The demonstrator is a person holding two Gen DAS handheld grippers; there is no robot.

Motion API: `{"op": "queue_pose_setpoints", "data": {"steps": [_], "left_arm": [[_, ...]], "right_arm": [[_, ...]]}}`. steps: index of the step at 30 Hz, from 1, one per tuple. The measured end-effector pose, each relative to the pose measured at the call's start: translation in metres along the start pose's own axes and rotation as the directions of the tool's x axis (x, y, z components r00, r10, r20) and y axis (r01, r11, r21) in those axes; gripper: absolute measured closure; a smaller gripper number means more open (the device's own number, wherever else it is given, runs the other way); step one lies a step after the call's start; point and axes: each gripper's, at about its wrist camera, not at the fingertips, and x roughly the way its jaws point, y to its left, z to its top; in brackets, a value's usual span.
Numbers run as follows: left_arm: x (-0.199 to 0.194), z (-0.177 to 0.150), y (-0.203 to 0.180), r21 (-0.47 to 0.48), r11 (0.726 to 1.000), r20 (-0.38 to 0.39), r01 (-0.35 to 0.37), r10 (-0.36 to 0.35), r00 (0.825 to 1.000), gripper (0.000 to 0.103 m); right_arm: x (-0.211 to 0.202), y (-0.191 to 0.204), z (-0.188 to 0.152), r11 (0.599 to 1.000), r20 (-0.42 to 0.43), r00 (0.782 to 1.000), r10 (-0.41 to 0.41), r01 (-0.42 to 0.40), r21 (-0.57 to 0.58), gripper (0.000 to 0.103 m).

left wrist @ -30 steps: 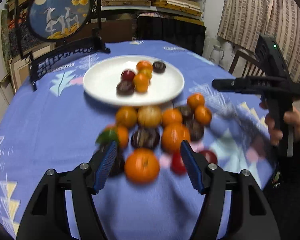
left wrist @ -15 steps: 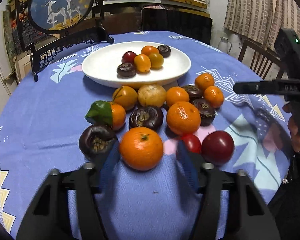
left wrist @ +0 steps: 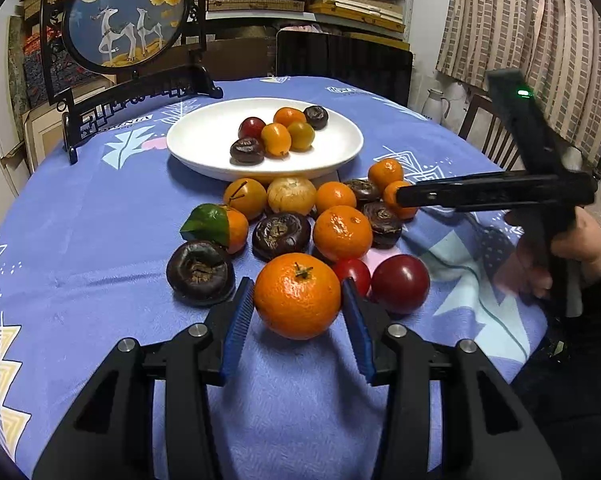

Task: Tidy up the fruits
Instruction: 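Place a mandarin on the plate with the left gripper while the right places an orange tomato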

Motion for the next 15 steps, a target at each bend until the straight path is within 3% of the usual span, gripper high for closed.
{"op": "queue_pose_setpoints", "data": {"steps": [3,10,15], "left_arm": [[0.0,-0.002,0.001,-0.005,1.0,-0.002,0.003,-0.003,1.0,0.059],[-0.009,0.006,0.008,-0.038,0.999,0.027,0.0,0.001,1.0,0.059],[-0.016,0.03,0.014,-0.038,0.999,0.067,0.0,0.002,0.998,0.059]], "right_arm": [[0.006,-0.008,0.0,0.997,-0.01,0.998,0.064,-0.063,0.052,0.065],[-0.021,-0.009,-0.003,0.987,0.037,0.99,0.136,-0.139,0.084,0.066],[-0.053,-0.014,0.017,0.982,0.108,0.981,0.162,-0.171,0.084,0.066]]}}
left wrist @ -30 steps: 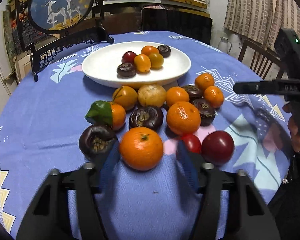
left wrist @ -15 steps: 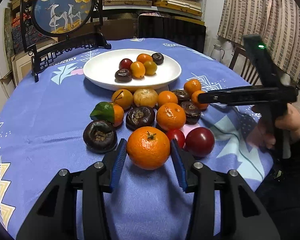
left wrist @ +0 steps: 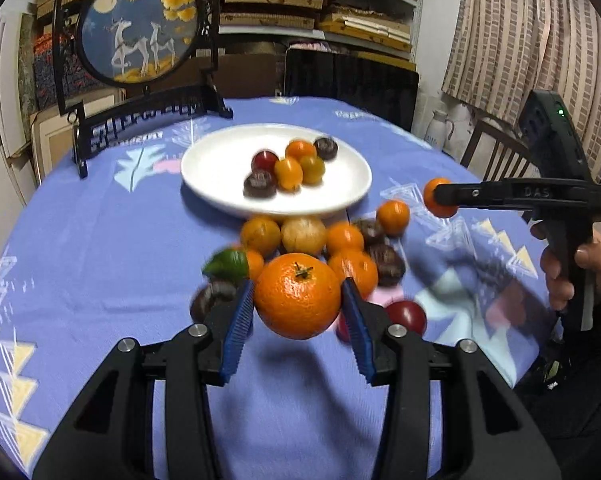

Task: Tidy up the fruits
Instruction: 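Place a mandarin on the plate with the left gripper while the right places an orange tomato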

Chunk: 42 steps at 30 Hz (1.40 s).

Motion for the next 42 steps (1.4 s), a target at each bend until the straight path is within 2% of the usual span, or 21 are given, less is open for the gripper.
{"op": "queue_pose_setpoints", "data": {"steps": [5,9,12,18,22,24,25,26,30,33,37,42], "left_arm": [[0.019,0.042,0.017,-0.034,0.999,0.013,0.014,-0.013,1.0,0.059],[0.048,0.072,0.03,-0.04,0.999,-0.003,-0.012,0.012,1.0,0.059],[0.079,0.092,0.039,-0.041,0.999,-0.029,-0.026,0.025,0.999,0.059],[0.13,0.107,0.062,-0.092,0.994,-0.11,-0.06,0.05,0.993,0.059],[0.144,0.103,0.068,-0.112,0.991,-0.142,-0.078,0.062,0.988,0.059],[0.136,0.104,0.067,-0.108,0.991,-0.118,-0.085,0.072,0.99,0.053],[0.129,0.104,0.066,-0.11,0.99,-0.096,-0.085,0.074,0.993,0.041],[0.117,0.104,0.065,-0.113,0.99,-0.062,-0.089,0.082,0.995,0.033],[0.083,0.093,0.055,-0.079,0.994,-0.008,-0.076,0.075,0.997,0.032],[0.058,0.07,0.042,-0.033,0.998,0.0,-0.059,0.059,0.998,0.032],[0.032,0.033,0.033,0.005,0.998,-0.02,-0.058,0.058,0.998,0.027],[0.02,-0.006,0.026,0.044,0.996,-0.081,-0.073,0.076,0.994,0.027]], "right_arm": [[0.003,0.005,0.042,1.0,0.03,1.0,0.009,-0.009,-0.01,0.066],[0.035,0.019,0.08,0.999,0.003,0.999,0.046,-0.046,-0.02,0.066],[0.07,0.032,0.109,0.998,-0.015,0.999,0.039,-0.039,-0.045,0.066],[0.146,0.036,0.146,0.998,-0.071,0.997,-0.011,0.007,-0.055,0.066],[0.17,0.038,0.153,0.997,-0.07,0.997,-0.029,0.024,-0.07,0.064],[0.168,0.038,0.154,0.997,-0.049,0.998,-0.04,0.037,-0.066,0.052],[0.162,0.037,0.152,0.997,-0.032,0.998,-0.045,0.043,-0.064,0.045],[0.155,0.038,0.15,0.997,-0.013,0.999,-0.049,0.048,-0.066,0.045],[0.119,0.035,0.133,0.997,0.011,0.998,-0.055,0.056,-0.06,0.045],[0.079,0.03,0.1,0.997,0.041,0.998,-0.04,0.043,-0.06,0.044],[0.043,0.017,0.054,0.995,0.081,0.994,-0.076,0.081,-0.062,0.041],[0.021,-0.012,0.007,0.997,0.079,0.994,-0.08,0.079,0.021,0.04]]}}
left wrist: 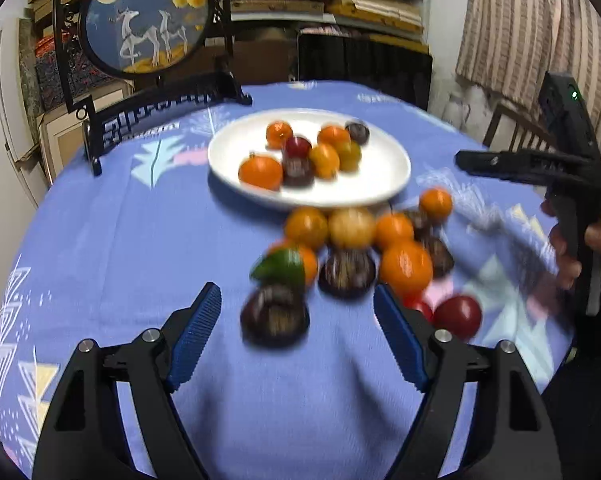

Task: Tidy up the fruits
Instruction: 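Place a mandarin on the plate with the left gripper while the right places an orange tomato, then place a dark brown fruit on the plate with each gripper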

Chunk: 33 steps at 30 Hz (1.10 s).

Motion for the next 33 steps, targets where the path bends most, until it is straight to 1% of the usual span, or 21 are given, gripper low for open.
{"op": "queue_pose_setpoints", "data": {"steps": [3,5,6,7,8,9,10,13,14,16,17,18,19,20,22,23,26,28,31,33], "left_arm": [[0.007,-0.008,-0.001,-0.015,1.0,-0.03,-0.023,0.023,0.999,0.027],[0.012,-0.008,-0.001,-0.024,0.999,-0.041,-0.043,0.042,0.998,0.027],[0.018,-0.008,-0.001,-0.029,0.997,-0.053,-0.065,0.063,0.997,0.027],[0.026,-0.007,-0.001,-0.031,0.996,-0.078,-0.088,0.086,0.993,0.033],[0.033,-0.006,0.0,-0.032,0.995,-0.097,-0.096,0.093,0.991,0.046],[0.042,-0.007,0.001,-0.04,0.994,-0.127,-0.099,0.093,0.988,0.054],[0.046,-0.008,0.003,-0.055,0.994,-0.131,-0.096,0.089,0.987,0.06],[0.035,-0.009,0.006,-0.076,0.995,-0.077,-0.064,0.058,0.995,0.06],[0.026,-0.011,0.008,-0.083,0.996,-0.025,-0.043,0.041,0.999,0.06],[0.016,-0.013,0.008,-0.089,0.996,0.032,-0.032,0.035,0.999,0.06],[0.014,-0.014,0.008,-0.091,0.995,0.041,-0.031,0.035,0.999,0.06],[0.013,-0.014,0.008,-0.094,0.995,0.049,-0.029,0.034,0.998,0.06],[0.012,-0.015,0.008,-0.096,0.995,0.052,-0.03,0.035,0.998,0.06],[0.012,-0.014,0.008,-0.097,0.995,0.05,-0.025,0.03,0.998,0.06],[0.013,-0.014,0.006,-0.096,0.995,0.046,-0.022,0.026,0.999,0.06],[0.013,-0.014,0.005,-0.093,0.995,0.045,-0.019,0.023,0.999,0.06],[0.014,-0.013,0.004,-0.089,0.996,0.045,-0.014,0.018,0.999,0.06],[0.015,-0.013,0.005,-0.092,0.996,0.042,-0.011,0.014,0.999,0.06],[0.015,-0.014,0.005,-0.094,0.996,0.042,-0.013,0.017,0.999,0.06],[0.016,-0.014,0.006,-0.097,0.995,0.042,-0.01,0.014,0.999,0.06]], "right_arm": [[-0.001,-0.009,-0.015,0.999,-0.018,1.0,0.011,-0.01,0.033,0.04],[-0.001,-0.01,-0.022,0.999,-0.025,1.0,0.013,-0.012,0.038,0.04],[0.0,-0.009,-0.024,0.999,-0.026,1.0,0.011,-0.011,0.035,0.04],[-0.001,-0.008,-0.026,0.999,-0.025,1.0,0.011,-0.01,0.032,0.04],[-0.002,-0.007,-0.027,1.0,-0.021,1.0,0.008,-0.007,0.025,0.04],[-0.003,-0.006,-0.028,1.0,-0.019,1.0,0.0,0.001,0.014,0.04],[-0.005,-0.005,-0.028,1.0,-0.016,1.0,-0.006,0.006,0.007,0.04],[-0.008,-0.003,-0.03,1.0,-0.013,1.0,-0.02,0.02,-0.016,0.04],[-0.008,-0.003,-0.03,1.0,-0.017,1.0,-0.021,0.021,-0.02,0.04],[-0.006,0.003,-0.034,0.999,-0.046,0.999,0.001,-0.003,-0.041,0.04],[-0.005,0.009,-0.036,0.998,-0.067,0.997,0.025,-0.029,-0.062,0.04],[-0.003,0.017,-0.039,0.994,-0.084,0.995,0.043,-0.051,-0.092,0.04],[-0.001,0.026,-0.043,0.99,-0.099,0.994,0.044,-0.057,-0.127,0.04],[0.001,0.033,-0.045,0.985,-0.111,0.993,0.036,-0.054,-0.161,0.04],[0.008,0.045,-0.05,0.975,-0.129,0.992,-0.008,-0.021,-0.223,0.041],[0.011,0.047,-0.052,0.972,-0.135,0.991,-0.018,-0.014,-0.233,0.042],[0.02,0.052,-0.053,0.97,-0.167,0.986,-0.025,-0.017,-0.244,0.042],[0.027,0.056,-0.053,0.964,-0.176,0.983,-0.057,0.008,-0.264,0.043],[0.036,0.059,-0.052,0.959,-0.188,0.978,-0.086,0.03,-0.283,0.05],[0.043,0.063,-0.051,0.954,-0.197,0.975,-0.103,0.041,-0.296,0.051]]}}
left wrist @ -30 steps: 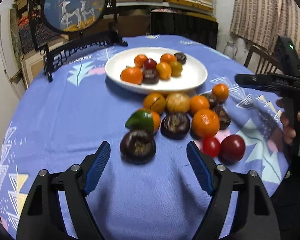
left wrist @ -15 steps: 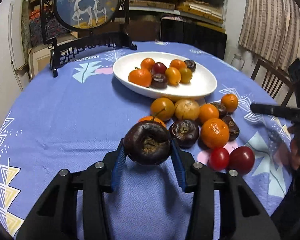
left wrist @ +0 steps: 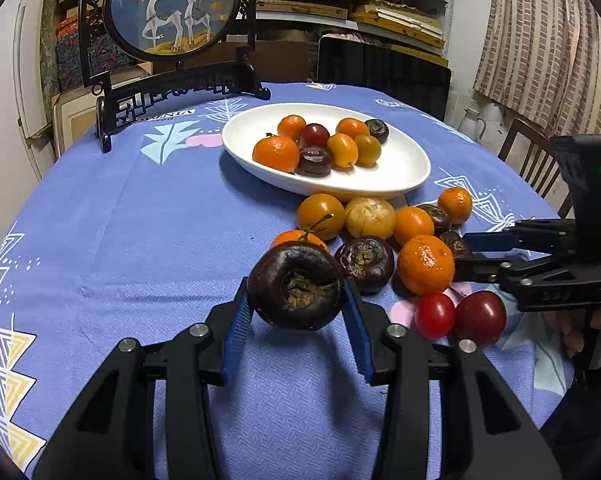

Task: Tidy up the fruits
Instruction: 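Place a dark brown fruit on the plate with each gripper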

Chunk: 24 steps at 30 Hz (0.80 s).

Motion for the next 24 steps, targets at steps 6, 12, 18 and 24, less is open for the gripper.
{"op": "queue_pose_setpoints", "data": {"steps": [6,12,18,24], "left_arm": [[0.0,0.0,0.001,-0.006,1.0,0.002,0.002,-0.002,1.0,0.06],[-0.004,0.003,0.007,-0.033,0.999,0.011,0.032,-0.031,0.999,0.06],[0.005,0.034,-0.009,-0.015,0.998,-0.014,0.064,-0.064,0.998,0.06],[0.036,0.088,-0.044,0.047,0.992,-0.026,0.114,-0.113,0.993,0.06]], "right_arm": [[0.005,0.0,0.003,1.0,0.006,1.0,0.018,-0.018,0.018,0.059],[-0.027,-0.014,0.001,0.987,0.074,0.989,0.131,-0.137,0.083,0.059],[-0.058,-0.047,0.028,0.98,0.16,0.981,0.113,-0.136,0.143,0.059],[-0.041,-0.067,0.073,0.975,0.177,0.978,0.115,-0.145,0.169,0.059]]}}
